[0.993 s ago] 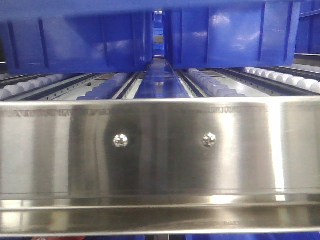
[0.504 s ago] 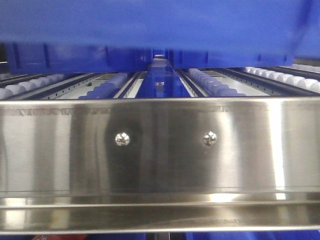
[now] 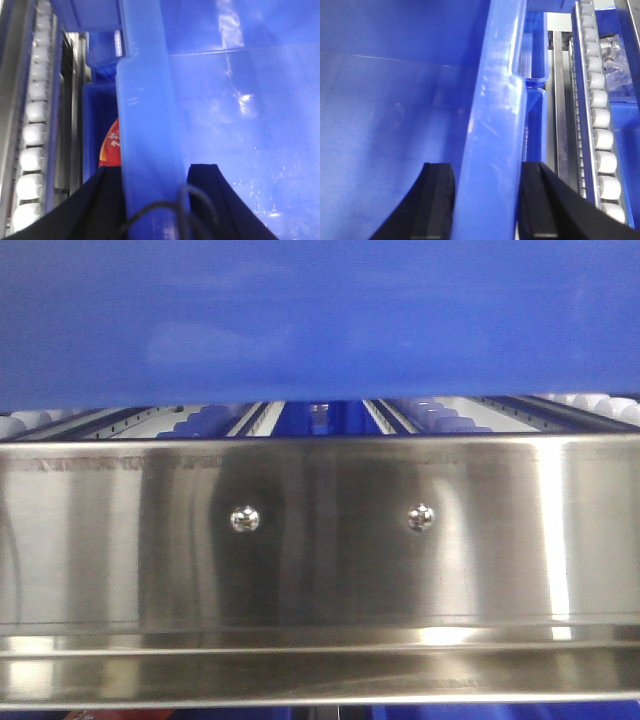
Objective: Move blue bin to conveyor side
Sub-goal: 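Pull the gripped blue bin off the rollers toward the robot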
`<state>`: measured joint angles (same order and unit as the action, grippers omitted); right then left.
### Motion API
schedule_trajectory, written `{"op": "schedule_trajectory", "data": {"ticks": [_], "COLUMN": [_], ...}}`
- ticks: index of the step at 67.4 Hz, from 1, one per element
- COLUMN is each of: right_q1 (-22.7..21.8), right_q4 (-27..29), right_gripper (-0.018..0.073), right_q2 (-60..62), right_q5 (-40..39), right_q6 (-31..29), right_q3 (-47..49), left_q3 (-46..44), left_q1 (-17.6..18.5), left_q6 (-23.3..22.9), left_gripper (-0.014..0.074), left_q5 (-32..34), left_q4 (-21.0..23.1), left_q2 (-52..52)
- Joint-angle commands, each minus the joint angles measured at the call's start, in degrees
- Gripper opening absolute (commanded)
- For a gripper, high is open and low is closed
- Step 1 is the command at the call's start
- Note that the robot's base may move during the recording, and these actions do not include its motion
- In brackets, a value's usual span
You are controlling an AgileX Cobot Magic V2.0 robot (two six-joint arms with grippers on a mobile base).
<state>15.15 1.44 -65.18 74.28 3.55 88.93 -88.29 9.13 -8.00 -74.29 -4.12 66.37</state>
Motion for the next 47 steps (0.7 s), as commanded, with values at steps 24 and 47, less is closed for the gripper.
{"op": "schedule_trajectory", "data": {"ticks": [24, 47], "right_q1": [-0.2, -0.2], "right_q4": [-1.8, -1.8], "right_gripper": [-0.0076, -0.0076], "right_q2": [1.3, 1.3], "right_q5": [-4.3, -4.3], "right_q6": [-1.5, -1.5], "right_q3": [0.6, 0.6], "left_q3": [-0.7, -0.7], "left_q1": [0.3, 0.3], "left_q6": [0.7, 0.7], "left_gripper": [-0.0010, -0.0010], "left_q5": [4.3, 4.3], "left_q4": [-1.4, -1.4], "left_q2": [-1.4, -1.4]}}
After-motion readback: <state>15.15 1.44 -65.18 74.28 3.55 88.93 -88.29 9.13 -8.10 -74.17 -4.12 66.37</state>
